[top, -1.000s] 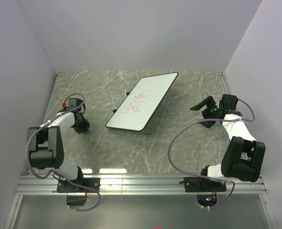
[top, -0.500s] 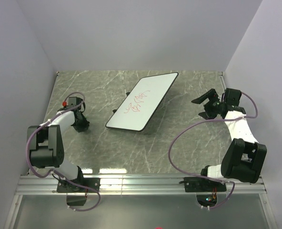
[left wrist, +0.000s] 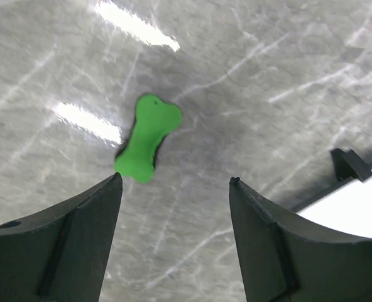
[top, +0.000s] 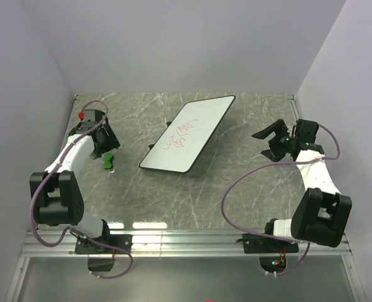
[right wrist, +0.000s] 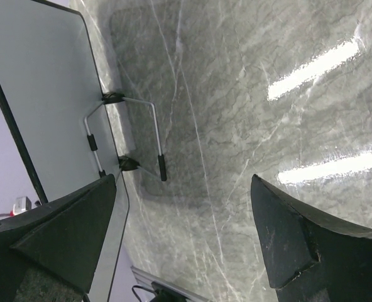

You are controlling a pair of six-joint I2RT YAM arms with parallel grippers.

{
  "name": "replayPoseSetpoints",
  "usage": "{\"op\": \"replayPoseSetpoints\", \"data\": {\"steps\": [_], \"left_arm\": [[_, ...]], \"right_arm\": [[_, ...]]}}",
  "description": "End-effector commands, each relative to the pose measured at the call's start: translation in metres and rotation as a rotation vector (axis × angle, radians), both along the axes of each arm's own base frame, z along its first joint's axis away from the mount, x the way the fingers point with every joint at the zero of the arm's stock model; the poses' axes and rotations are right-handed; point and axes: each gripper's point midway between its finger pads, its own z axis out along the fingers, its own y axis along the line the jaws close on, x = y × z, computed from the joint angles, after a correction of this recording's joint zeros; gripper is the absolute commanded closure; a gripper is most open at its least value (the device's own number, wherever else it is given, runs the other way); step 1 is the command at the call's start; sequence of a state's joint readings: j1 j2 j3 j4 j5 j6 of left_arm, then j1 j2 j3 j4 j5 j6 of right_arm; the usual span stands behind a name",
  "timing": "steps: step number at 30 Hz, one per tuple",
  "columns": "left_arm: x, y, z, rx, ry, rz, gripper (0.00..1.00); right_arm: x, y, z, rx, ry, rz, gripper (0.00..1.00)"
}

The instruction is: Erase the whiteboard

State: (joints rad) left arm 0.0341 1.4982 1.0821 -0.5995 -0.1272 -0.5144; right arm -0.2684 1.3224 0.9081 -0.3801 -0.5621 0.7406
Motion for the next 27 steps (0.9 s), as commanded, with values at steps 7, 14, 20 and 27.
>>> {"op": "replayPoseSetpoints", "data": {"steps": [7,14,20,27], "left_arm": [[0.025,0.017,-0.028,0.073,0.062,-0.031,0.29],[0.029,0.015,-0.048,0.044,0.101,-0.021,0.33],[0.024,0.015,-0.064,0.040,0.132,-0.017,0.37],[0.021,0.022,-0.073,0.053,0.164,0.005,0.39]], "right_arm": [[-0.008,0.001,0.013,-0.033,-0.040,0.025,0.06],[-0.014,0.002,0.011,-0.045,-0.028,0.027,0.06],[-0.015,0.002,0.010,-0.048,-0.033,0.027,0.06],[-0.012,0.002,0.012,-0.045,-0.039,0.028,0.06]]}}
